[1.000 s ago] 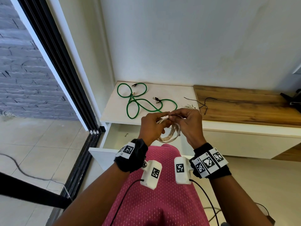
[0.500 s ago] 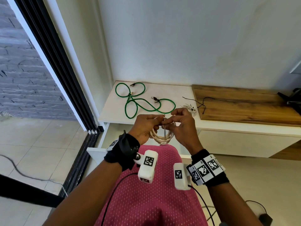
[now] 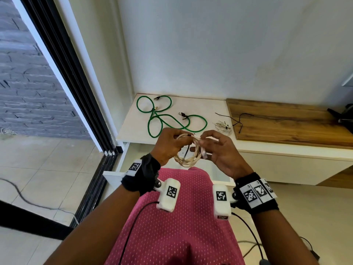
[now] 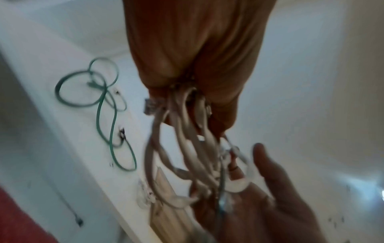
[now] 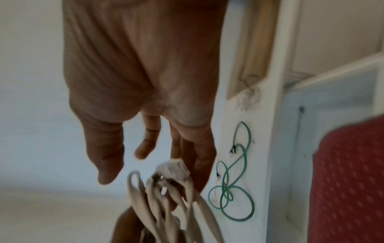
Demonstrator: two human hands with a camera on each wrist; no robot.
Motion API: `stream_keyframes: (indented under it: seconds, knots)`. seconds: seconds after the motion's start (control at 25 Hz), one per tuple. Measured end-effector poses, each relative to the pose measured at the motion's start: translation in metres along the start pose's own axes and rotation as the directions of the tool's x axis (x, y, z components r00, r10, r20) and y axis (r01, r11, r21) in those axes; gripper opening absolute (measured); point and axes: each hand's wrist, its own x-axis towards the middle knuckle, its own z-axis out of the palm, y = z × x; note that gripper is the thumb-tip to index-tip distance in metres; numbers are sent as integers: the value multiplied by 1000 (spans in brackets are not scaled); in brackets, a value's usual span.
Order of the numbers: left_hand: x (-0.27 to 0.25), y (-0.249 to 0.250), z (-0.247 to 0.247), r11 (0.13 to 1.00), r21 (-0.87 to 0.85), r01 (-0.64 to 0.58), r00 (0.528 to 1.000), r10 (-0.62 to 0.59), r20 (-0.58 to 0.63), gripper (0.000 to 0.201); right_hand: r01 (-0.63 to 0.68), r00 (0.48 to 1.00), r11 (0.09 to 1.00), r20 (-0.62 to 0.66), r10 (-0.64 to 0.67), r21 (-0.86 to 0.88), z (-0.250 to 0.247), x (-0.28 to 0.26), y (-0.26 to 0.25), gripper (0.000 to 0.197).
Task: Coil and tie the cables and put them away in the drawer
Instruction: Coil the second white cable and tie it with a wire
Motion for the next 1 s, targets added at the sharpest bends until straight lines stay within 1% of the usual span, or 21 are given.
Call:
stream_keyframes:
  seconds: [0.04,0.08,0.12,0.16,0.24,0.28,0.4,0.48,0.56,0.64,0.72,0.76,0.84,0.92,1.0]
  knots:
    - [1,0,-3,994,87,-61,998,58,34,14,-64,997,982,-29,71,178,-1,0,1,27]
    - [2,0,-4,979,171,-109,992,98,75,15,-120,988,959,-60,140,258,-1,1,2,25]
    - [3,-1,-4,959,241,-147,986,122,114,16,-171,978,947,-73,198,271,0,2,2,26]
    - [4,-2,-3,941,291,-174,980,138,142,16,-208,970,944,-70,233,257,2,3,4,31]
    - [4,-4,0,905,357,-230,969,179,170,18,-270,954,924,-52,294,269,4,6,6,41]
    - [4,-4,1,885,384,-265,961,209,181,19,-304,942,906,-50,332,295,4,8,6,43]
    - [4,-4,2,807,443,-389,921,329,209,26,-373,907,856,-53,418,358,4,9,1,38]
    - [5,-5,4,777,458,-432,902,374,215,28,-381,887,821,-81,454,425,7,9,-1,30]
    - [5,-7,6,785,446,-429,903,374,211,24,-359,871,798,-134,472,484,9,9,-2,20]
    - [2,-10,9,808,405,-427,904,374,208,26,-312,871,817,-199,450,484,9,10,-3,11]
    - [-4,-12,11,862,312,-400,914,351,203,27,-284,875,859,-252,414,426,6,13,-1,24]
    - [-7,-11,13,899,251,-359,929,317,192,29,-269,876,887,-289,387,375,3,14,0,29]
    - [-12,-10,15,958,148,-247,963,226,144,32,-227,885,938,-345,312,263,1,15,3,26]
    - [-15,-9,18,986,83,-143,987,136,88,28,-168,895,973,-390,218,158,4,14,4,17]
    - [-15,-10,19,995,54,-78,996,75,49,25,-86,895,994,-433,108,70,7,13,3,16]
